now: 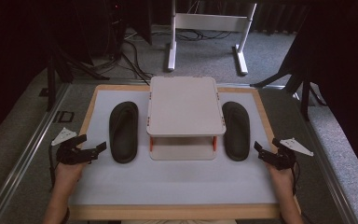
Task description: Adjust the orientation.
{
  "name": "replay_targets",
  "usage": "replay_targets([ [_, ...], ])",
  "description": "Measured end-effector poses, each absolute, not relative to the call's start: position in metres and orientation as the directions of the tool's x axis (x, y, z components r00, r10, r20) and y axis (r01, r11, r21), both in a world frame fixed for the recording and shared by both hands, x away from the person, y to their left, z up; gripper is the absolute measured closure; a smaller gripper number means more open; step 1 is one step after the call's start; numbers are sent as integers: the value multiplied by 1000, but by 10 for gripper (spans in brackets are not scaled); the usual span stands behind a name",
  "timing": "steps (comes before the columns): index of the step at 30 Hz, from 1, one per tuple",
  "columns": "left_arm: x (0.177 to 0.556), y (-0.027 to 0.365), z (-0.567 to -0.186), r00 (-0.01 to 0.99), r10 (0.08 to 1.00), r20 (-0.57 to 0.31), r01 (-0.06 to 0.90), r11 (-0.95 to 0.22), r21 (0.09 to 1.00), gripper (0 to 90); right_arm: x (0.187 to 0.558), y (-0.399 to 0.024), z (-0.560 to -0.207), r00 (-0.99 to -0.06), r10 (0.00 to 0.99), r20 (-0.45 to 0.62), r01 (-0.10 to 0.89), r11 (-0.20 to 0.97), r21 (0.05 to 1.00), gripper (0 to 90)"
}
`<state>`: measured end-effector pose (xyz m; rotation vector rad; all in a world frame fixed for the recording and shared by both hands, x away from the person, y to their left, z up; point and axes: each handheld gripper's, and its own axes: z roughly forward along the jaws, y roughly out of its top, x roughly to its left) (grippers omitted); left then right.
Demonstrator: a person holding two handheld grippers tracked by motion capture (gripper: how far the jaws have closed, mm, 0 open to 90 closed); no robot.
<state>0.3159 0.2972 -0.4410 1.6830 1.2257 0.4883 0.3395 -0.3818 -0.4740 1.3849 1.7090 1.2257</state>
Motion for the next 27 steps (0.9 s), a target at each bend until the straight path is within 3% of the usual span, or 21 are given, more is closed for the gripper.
replay_targets([
  [27,365,269,-405,508,852,-126,627,-266,732,24,340,-381,-474,-268,959,87,397,27,917,147],
])
